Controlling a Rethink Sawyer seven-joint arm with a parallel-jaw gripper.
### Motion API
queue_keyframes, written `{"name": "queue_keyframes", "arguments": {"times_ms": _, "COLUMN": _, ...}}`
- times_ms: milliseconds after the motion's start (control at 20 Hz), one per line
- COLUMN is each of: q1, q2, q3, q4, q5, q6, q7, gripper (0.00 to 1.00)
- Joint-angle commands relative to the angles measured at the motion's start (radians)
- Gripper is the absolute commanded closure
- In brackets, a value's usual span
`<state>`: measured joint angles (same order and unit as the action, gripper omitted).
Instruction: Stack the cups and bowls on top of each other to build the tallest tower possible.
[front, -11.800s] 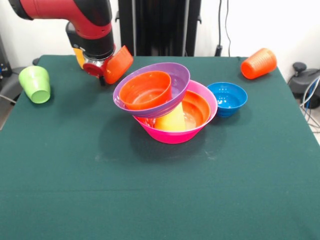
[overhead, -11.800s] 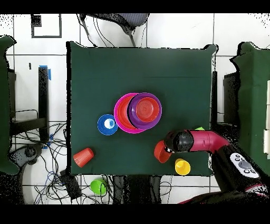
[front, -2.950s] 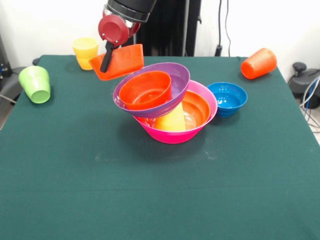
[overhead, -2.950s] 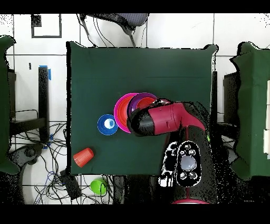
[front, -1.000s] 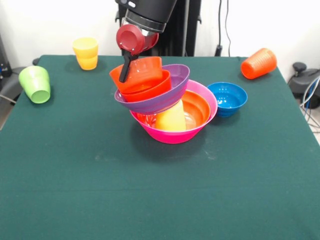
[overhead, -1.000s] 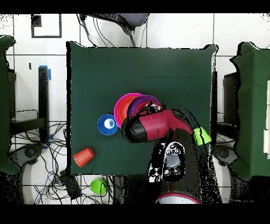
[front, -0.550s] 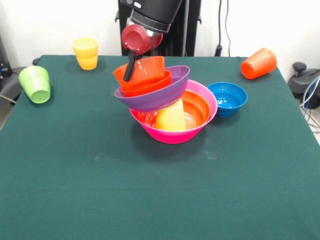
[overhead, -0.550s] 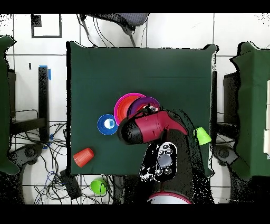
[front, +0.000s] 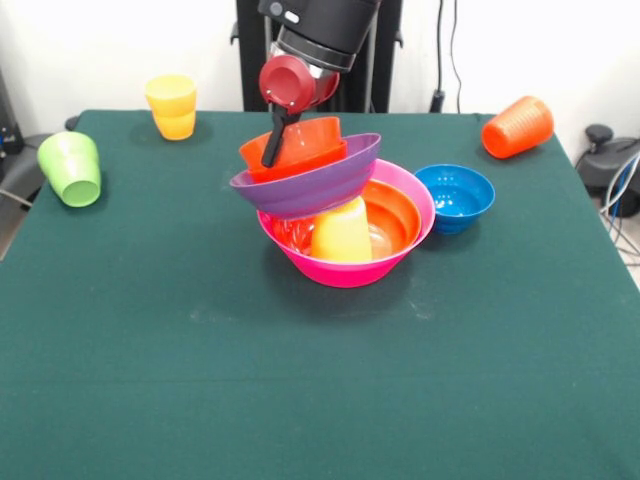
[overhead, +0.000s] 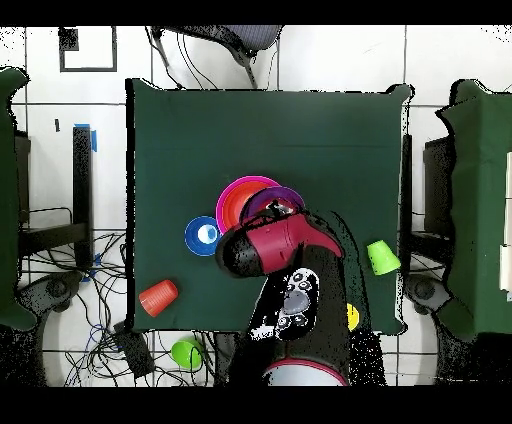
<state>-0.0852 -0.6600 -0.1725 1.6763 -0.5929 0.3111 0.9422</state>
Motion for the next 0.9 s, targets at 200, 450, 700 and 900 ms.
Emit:
{"name": "queue_keyframes", "arguments": {"times_ms": 200, "q1": 0.001, "q2": 0.017, "q3": 0.053, "q4": 0.053, "q5": 0.003, "q6": -0.051, "q7": 0.2, "gripper": 1.0}}
{"name": "queue_keyframes", "arguments": {"times_ms": 450, "q1": 0.002, "q2": 0.012, "q3": 0.053, "q4": 0.058, "q5": -0.002, "q6": -0.055, "q7": 0.202, "gripper": 1.0}}
{"name": "queue_keyframes", "arguments": {"times_ms": 700, "q1": 0.009, "q2": 0.013, "q3": 0.054, "q4": 0.058, "q5": 0.005, "q6": -0.057, "q7": 0.211, "gripper": 1.0}}
{"name": "queue_keyframes", "arguments": {"times_ms": 900, "q1": 0.007, "q2": 0.022, "q3": 0.067, "q4": 0.066, "q5": 0.025, "q6": -0.08, "q7": 0.238, "gripper": 1.0}}
